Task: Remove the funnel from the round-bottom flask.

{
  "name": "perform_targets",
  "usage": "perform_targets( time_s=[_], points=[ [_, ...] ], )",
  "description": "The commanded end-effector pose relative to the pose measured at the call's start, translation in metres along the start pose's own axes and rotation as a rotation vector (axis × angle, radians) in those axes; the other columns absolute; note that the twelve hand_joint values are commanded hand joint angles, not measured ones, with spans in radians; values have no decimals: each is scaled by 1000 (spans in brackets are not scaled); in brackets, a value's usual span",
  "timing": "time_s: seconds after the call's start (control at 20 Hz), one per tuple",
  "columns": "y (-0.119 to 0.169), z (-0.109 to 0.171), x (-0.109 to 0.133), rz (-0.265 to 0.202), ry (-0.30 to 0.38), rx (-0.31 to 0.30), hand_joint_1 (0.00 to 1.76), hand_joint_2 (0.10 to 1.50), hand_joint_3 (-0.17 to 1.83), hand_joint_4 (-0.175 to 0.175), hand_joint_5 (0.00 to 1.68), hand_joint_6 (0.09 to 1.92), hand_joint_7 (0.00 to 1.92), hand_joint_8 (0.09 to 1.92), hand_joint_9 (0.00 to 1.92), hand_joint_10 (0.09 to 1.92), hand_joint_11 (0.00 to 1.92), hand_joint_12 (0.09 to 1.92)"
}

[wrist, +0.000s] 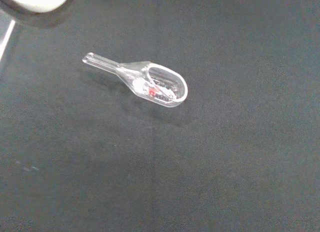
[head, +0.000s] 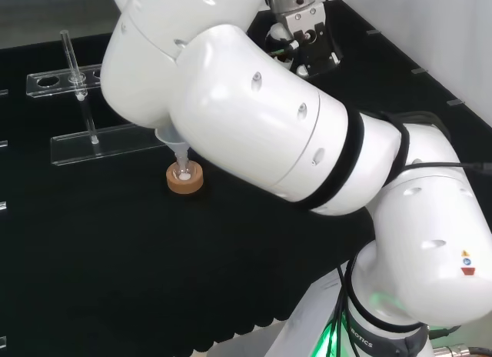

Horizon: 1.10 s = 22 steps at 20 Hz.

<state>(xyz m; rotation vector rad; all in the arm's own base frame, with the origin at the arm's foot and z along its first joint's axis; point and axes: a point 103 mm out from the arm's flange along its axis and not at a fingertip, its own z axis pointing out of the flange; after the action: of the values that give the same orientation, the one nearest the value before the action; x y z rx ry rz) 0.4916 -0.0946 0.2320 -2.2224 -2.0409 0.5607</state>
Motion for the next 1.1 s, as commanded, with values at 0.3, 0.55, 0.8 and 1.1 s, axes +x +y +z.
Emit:
perform_targets(
  time_s=[0.3, 0.55, 0.8, 1.1],
  points=[
    [-71, -26, 23, 15, 3, -40, 711, 636, 387, -25, 353, 87, 162, 641, 407, 635, 277, 1347],
    [-102, -41, 57, -14, -9, -42, 693, 641, 386, -24, 354, 87, 182, 647, 412, 636, 261, 1350],
    [-129, -52, 87, -45, -21, -47, 675, 643, 383, -23, 348, 87, 207, 652, 415, 636, 253, 1358],
    [-161, -57, 122, -74, -21, -48, 664, 645, 380, -24, 334, 87, 212, 651, 421, 638, 254, 1365]
  ],
)
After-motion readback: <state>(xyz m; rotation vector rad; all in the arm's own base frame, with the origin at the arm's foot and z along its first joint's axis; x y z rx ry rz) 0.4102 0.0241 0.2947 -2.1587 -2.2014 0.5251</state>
